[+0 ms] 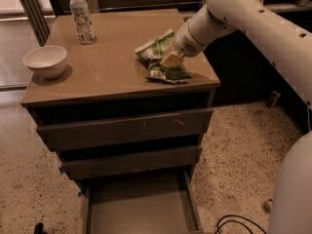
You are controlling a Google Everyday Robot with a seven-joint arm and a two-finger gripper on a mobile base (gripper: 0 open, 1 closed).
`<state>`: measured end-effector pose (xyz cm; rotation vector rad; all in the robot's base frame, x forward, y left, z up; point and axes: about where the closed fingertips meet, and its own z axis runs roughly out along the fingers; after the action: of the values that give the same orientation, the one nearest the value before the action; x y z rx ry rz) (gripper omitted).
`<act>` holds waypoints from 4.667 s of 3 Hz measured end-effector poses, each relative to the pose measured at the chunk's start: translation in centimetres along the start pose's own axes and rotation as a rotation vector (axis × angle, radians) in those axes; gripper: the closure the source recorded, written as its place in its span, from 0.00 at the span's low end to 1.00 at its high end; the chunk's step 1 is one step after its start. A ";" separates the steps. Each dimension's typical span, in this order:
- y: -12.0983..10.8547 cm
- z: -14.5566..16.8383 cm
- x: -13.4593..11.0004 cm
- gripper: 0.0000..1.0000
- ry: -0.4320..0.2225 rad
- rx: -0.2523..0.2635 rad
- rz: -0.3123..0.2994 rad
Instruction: Place green jalapeno chip bag into bottom drawer
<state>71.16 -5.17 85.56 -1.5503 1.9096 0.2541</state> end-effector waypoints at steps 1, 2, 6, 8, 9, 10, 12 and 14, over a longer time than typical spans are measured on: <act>0.0 0.0 0.0 0.92 0.000 0.000 0.000; 0.0 0.0 0.0 1.00 0.000 0.000 0.000; 11.6 -8.2 -0.7 1.00 -0.266 -0.380 -0.081; 14.5 -7.0 0.2 1.00 -0.256 -0.446 -0.098; 18.2 -6.5 1.9 1.00 -0.246 -0.460 -0.090; 23.3 -3.6 5.5 1.00 -0.205 -0.519 -0.051; 28.6 2.6 10.1 1.00 -0.141 -0.579 -0.065; 27.0 6.9 12.8 1.00 -0.048 -0.484 -0.139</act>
Offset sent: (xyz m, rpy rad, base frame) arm 0.0000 0.0000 0.0000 0.0000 0.0000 0.0000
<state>47.53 -4.22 65.96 -1.9563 1.7732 0.7275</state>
